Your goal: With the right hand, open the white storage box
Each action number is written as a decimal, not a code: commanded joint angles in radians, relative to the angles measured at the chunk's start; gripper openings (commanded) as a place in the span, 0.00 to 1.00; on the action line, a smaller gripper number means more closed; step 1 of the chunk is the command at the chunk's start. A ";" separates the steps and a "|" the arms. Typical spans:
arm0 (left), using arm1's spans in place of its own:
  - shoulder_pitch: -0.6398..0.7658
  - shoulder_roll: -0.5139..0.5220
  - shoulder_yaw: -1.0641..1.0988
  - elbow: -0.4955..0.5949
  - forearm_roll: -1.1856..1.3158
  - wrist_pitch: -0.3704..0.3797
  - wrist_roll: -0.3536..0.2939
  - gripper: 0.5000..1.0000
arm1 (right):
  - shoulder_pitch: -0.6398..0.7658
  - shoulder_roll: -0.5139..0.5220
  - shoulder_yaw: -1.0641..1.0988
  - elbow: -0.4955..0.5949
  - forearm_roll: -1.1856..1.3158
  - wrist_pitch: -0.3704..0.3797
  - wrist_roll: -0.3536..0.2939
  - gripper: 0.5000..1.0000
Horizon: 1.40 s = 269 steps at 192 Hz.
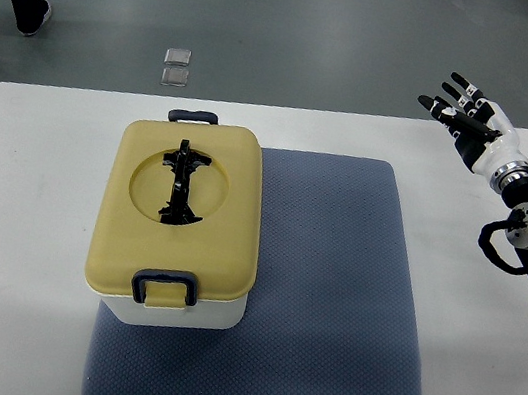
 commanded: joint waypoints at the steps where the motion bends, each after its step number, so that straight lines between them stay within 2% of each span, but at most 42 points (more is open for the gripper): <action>1: 0.000 0.000 0.000 0.001 0.000 0.000 0.001 1.00 | 0.001 -0.005 0.002 0.000 0.000 -0.002 0.000 0.86; 85: 0.000 0.000 0.000 -0.001 0.000 0.000 0.000 1.00 | 0.006 -0.011 -0.005 0.002 0.002 0.000 0.000 0.86; 163: 0.000 0.000 0.000 -0.001 0.000 0.000 0.000 1.00 | 0.075 -0.044 -0.055 0.014 -0.076 0.002 0.000 0.86; 196: 0.000 0.000 0.000 0.001 0.000 0.000 0.000 1.00 | 0.097 -0.062 -0.078 0.051 -0.224 0.006 0.054 0.86; 215: 0.000 0.000 0.000 0.001 0.000 0.000 0.000 1.00 | 0.110 -0.070 -0.090 0.081 -0.319 0.052 0.077 0.86; 269: 0.000 0.000 0.000 0.001 0.000 0.000 0.000 1.00 | 0.164 -0.088 -0.126 0.219 -0.581 0.264 0.259 0.86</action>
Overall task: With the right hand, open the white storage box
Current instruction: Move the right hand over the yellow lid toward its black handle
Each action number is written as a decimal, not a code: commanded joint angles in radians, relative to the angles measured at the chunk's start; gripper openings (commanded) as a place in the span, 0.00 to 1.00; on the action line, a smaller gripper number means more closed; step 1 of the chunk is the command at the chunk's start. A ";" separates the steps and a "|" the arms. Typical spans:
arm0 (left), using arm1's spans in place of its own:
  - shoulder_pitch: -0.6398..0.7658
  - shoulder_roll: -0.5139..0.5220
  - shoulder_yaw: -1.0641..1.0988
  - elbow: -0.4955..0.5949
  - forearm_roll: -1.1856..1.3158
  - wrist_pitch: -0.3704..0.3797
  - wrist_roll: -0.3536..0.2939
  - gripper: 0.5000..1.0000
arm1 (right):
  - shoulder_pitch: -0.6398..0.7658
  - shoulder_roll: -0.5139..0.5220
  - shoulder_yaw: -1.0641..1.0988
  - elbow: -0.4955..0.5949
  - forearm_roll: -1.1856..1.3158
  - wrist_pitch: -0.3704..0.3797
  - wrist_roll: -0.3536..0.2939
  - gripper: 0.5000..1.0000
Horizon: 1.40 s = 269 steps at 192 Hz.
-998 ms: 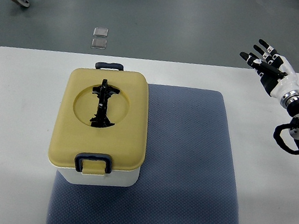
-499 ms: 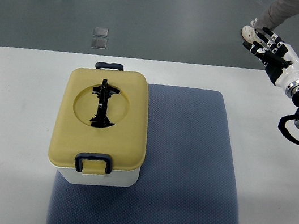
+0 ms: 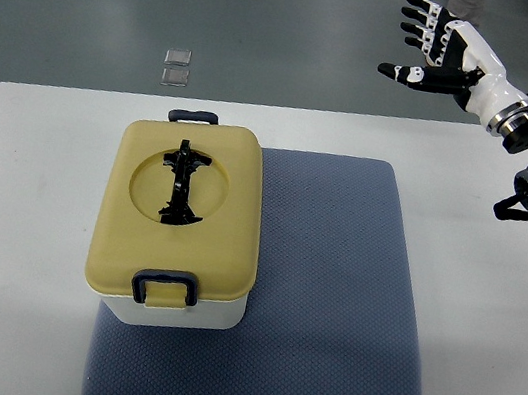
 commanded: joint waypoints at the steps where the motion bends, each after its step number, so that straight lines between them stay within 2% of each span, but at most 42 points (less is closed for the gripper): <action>1: 0.000 0.000 0.000 -0.001 0.000 0.000 0.000 1.00 | 0.023 -0.010 -0.013 0.063 -0.090 0.092 0.064 0.86; 28: 0.000 0.000 0.000 0.000 0.000 0.000 0.000 1.00 | 0.092 -0.013 -0.096 0.115 -0.150 0.181 0.122 0.86; 69: 0.000 0.000 0.000 0.000 0.000 0.000 0.000 1.00 | 0.241 0.004 -0.320 0.132 -0.279 0.172 0.159 0.86; 142: 0.000 0.000 0.000 0.000 0.000 0.000 0.000 1.00 | 0.448 0.090 -0.619 0.132 -0.391 0.026 0.160 0.86; 182: 0.000 0.000 0.000 0.000 0.000 0.000 0.000 1.00 | 0.477 0.125 -0.639 0.138 -0.410 0.001 0.165 0.86; 202: 0.000 0.000 0.000 -0.001 0.000 0.000 0.000 1.00 | 0.488 0.128 -0.641 0.149 -0.414 -0.005 0.194 0.86; 238: 0.000 0.000 0.000 0.000 0.000 0.000 0.000 1.00 | 0.491 0.128 -0.684 0.149 -0.512 -0.068 0.254 0.85; 269: 0.000 0.000 0.000 0.000 0.000 0.000 0.000 1.00 | 0.492 0.128 -0.736 0.149 -0.552 -0.132 0.263 0.84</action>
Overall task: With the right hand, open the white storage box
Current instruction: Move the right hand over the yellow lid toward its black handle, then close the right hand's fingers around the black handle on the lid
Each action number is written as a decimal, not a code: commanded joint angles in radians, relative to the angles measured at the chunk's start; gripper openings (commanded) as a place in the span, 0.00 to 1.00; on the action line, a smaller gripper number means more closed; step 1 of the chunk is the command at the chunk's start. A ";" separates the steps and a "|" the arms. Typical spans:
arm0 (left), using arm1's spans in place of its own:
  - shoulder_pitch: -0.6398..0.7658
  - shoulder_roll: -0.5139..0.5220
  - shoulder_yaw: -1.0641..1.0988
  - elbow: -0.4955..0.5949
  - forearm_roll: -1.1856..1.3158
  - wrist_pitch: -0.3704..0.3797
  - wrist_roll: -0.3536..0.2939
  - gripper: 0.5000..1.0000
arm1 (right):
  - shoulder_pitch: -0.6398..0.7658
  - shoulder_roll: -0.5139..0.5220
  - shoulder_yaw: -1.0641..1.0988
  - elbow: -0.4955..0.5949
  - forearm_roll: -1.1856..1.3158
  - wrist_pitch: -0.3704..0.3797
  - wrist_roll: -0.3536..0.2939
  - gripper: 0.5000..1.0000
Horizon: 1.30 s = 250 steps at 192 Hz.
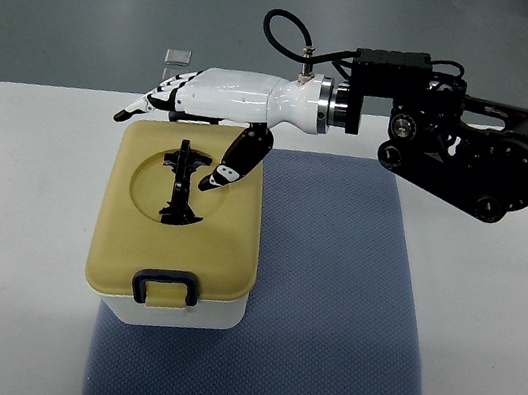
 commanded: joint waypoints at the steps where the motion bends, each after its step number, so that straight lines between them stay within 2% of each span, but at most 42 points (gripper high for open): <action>1: 0.000 0.000 0.000 0.001 0.000 0.000 0.000 1.00 | 0.001 -0.001 -0.033 0.000 -0.029 -0.043 0.007 0.84; 26: 0.000 0.000 0.000 0.001 0.000 0.000 0.000 1.00 | 0.002 -0.002 -0.040 -0.002 -0.035 -0.067 0.008 0.81; 60: 0.000 0.000 0.000 0.001 0.000 0.000 0.000 1.00 | 0.027 -0.001 -0.040 -0.002 -0.032 -0.075 0.014 0.66; 68: 0.000 0.000 0.000 -0.001 0.000 0.000 0.000 1.00 | 0.028 -0.002 -0.040 -0.002 -0.032 -0.074 0.016 0.58; 80: 0.000 0.000 0.000 0.001 0.000 0.000 0.000 1.00 | 0.030 -0.002 -0.042 -0.003 -0.034 -0.074 0.020 0.36; 88: 0.000 0.000 0.000 0.001 0.000 0.000 0.000 1.00 | 0.030 -0.002 -0.042 -0.003 -0.034 -0.074 0.028 0.32; 211: 0.000 0.000 0.000 0.001 0.000 0.000 0.000 1.00 | 0.031 -0.002 -0.063 -0.012 -0.052 -0.075 0.031 0.32; 229: 0.000 0.000 0.000 0.001 0.000 0.000 0.000 1.00 | 0.033 -0.002 -0.065 -0.014 -0.052 -0.083 0.031 0.31; 250: 0.000 0.000 0.000 -0.001 0.000 0.000 0.000 1.00 | 0.034 -0.004 -0.065 -0.014 -0.052 -0.086 0.034 0.25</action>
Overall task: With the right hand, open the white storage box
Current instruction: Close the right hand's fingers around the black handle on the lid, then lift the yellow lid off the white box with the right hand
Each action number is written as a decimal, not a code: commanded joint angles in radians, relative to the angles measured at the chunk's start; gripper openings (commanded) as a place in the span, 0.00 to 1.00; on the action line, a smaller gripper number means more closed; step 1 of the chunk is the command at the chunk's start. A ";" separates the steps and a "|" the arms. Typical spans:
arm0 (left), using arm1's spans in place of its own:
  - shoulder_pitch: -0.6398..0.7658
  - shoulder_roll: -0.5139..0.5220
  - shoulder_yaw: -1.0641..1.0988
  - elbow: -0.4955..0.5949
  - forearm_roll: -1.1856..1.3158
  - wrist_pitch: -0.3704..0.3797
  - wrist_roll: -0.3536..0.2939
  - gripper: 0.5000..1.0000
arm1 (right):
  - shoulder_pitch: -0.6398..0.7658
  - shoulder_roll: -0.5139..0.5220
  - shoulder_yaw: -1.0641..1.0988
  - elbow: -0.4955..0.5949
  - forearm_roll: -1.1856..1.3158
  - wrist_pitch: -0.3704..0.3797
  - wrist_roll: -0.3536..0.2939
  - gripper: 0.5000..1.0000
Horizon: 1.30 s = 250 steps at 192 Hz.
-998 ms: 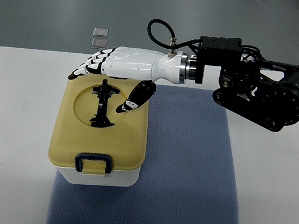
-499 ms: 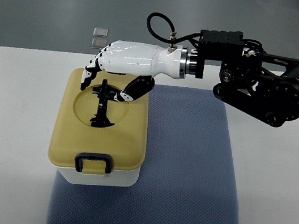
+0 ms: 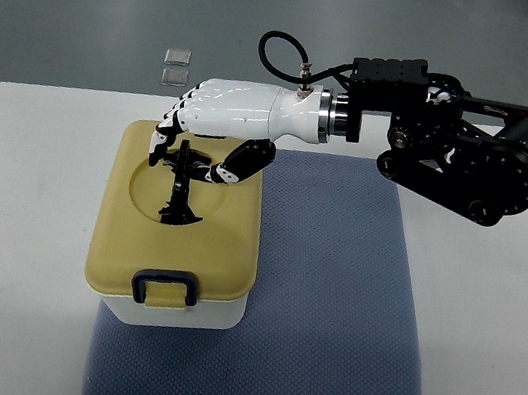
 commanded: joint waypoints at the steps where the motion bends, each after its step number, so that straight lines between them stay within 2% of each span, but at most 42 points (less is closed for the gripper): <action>1: 0.000 0.000 0.000 -0.001 0.000 0.000 0.000 1.00 | 0.001 -0.001 0.000 0.000 0.000 -0.003 0.002 0.25; 29: 0.000 0.000 0.000 0.000 0.000 0.000 0.000 1.00 | 0.003 0.000 0.000 0.000 -0.003 -0.003 0.004 0.15; 59: 0.000 0.000 0.000 -0.001 0.000 0.000 0.000 1.00 | 0.005 0.002 -0.006 0.000 -0.009 -0.006 0.004 0.00; 124: 0.000 0.000 0.000 -0.001 0.000 0.000 0.000 1.00 | 0.017 -0.001 -0.016 0.000 -0.012 -0.038 0.004 0.00; 194: 0.000 0.000 0.000 0.000 0.000 0.000 0.000 1.00 | 0.061 -0.040 0.012 0.011 0.005 -0.038 0.004 0.00; 250: 0.000 0.000 0.000 -0.001 0.000 0.000 0.000 1.00 | 0.063 -0.149 0.072 0.008 0.009 -0.027 0.004 0.00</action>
